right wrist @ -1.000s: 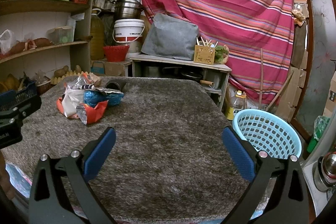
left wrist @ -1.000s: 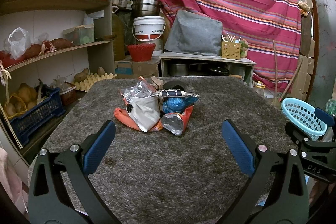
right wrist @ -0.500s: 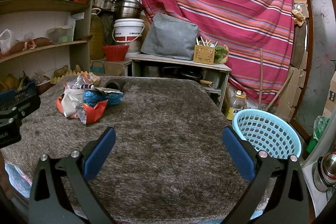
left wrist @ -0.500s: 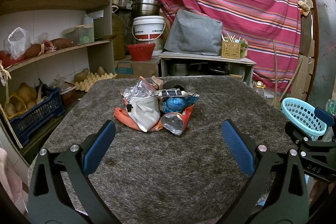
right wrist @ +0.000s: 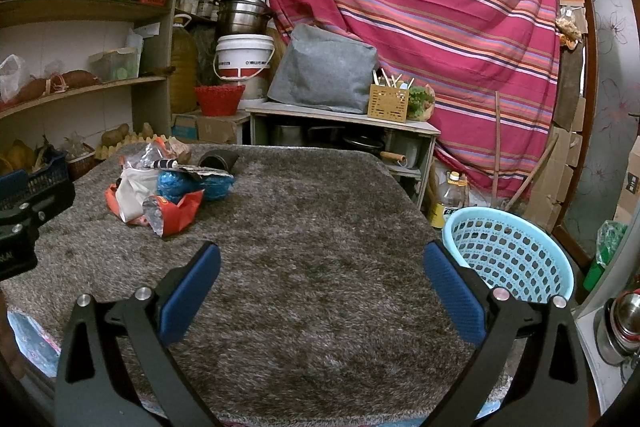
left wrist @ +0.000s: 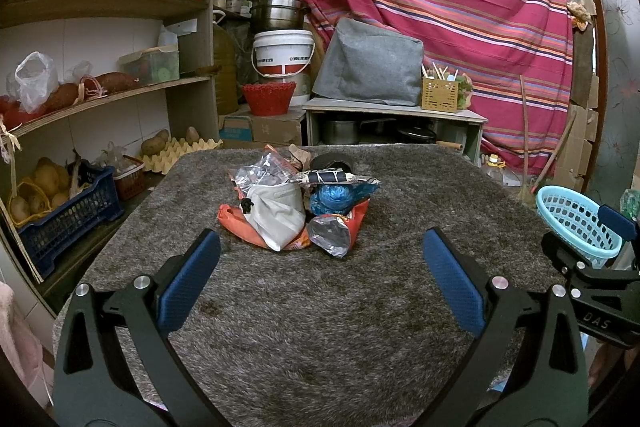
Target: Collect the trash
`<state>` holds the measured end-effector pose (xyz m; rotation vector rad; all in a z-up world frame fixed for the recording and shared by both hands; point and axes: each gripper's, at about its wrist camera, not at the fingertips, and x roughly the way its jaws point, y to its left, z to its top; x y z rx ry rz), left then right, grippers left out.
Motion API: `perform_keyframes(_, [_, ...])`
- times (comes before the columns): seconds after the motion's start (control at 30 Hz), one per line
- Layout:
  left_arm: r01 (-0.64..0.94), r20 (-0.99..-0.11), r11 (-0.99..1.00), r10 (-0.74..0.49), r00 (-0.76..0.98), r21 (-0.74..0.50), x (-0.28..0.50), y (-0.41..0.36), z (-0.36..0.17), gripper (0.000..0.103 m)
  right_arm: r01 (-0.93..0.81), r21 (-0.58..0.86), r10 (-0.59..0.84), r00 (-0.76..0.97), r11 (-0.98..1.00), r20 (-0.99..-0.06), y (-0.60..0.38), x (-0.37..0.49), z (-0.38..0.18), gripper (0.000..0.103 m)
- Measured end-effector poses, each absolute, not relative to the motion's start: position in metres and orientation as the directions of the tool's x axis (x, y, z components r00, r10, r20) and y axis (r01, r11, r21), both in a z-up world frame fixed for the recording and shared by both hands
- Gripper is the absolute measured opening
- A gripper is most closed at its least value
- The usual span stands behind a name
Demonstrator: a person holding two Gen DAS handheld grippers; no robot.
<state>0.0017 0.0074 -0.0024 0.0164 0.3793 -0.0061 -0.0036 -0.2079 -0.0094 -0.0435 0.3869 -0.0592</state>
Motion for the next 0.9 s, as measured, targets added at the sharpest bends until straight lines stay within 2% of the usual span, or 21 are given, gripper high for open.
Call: perform_keyframes(0.9, [0.004, -0.371, 1.0, 0.004, 0.928, 0.02, 0.0018, 0.0089, -0.0054, 0.098, 0.052, -0.054, -0.068, 0.924, 0.997, -0.376, -0.2127, -0.0042, -0.0081, 0.099])
